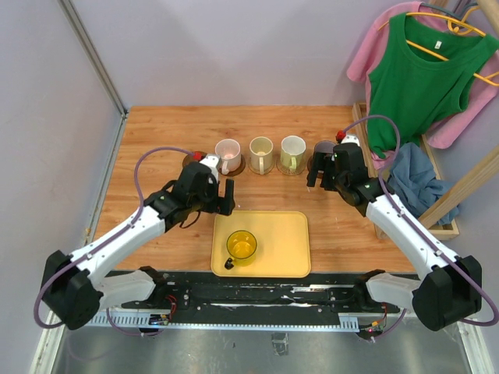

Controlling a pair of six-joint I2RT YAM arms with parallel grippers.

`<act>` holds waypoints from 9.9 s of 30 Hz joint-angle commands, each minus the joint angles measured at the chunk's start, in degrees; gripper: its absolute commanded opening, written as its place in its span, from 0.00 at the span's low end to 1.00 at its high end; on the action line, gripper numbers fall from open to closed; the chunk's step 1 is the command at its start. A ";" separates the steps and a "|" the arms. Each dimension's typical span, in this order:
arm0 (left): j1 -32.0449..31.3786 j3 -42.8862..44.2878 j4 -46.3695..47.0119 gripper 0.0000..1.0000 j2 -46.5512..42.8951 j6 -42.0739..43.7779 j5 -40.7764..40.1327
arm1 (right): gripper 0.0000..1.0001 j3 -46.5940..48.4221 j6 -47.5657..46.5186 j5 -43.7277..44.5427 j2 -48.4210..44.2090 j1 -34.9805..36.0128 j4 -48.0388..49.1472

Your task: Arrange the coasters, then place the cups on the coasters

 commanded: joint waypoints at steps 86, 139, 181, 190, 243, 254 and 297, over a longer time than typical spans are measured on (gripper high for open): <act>-35.64 -14.79 0.56 0.61 -1.32 -17.81 -18.07 | 0.98 -6.82 3.89 -4.89 -0.12 -0.73 1.03; -5.34 -7.55 10.94 0.00 -11.81 -1.20 -26.28 | 0.98 -5.95 0.16 2.04 -2.37 -1.44 -0.76; 21.93 18.19 16.82 0.01 32.58 7.06 -7.11 | 0.98 -2.41 -1.71 0.81 -2.62 -6.40 -1.75; 22.18 16.42 16.80 0.00 32.36 6.17 -6.74 | 0.98 -2.54 -1.37 0.41 -2.20 -6.42 -1.68; 22.39 7.93 14.46 0.56 25.49 3.98 -10.15 | 0.98 -4.58 0.76 -2.23 -2.55 -6.44 -1.84; 22.37 6.98 14.02 0.57 22.89 3.89 -10.48 | 0.98 -4.94 1.00 -2.19 -3.25 -6.46 -2.06; 22.37 0.16 -4.17 1.00 -20.58 -3.38 -14.52 | 0.98 -6.01 -1.49 33.32 -30.29 -8.85 -7.83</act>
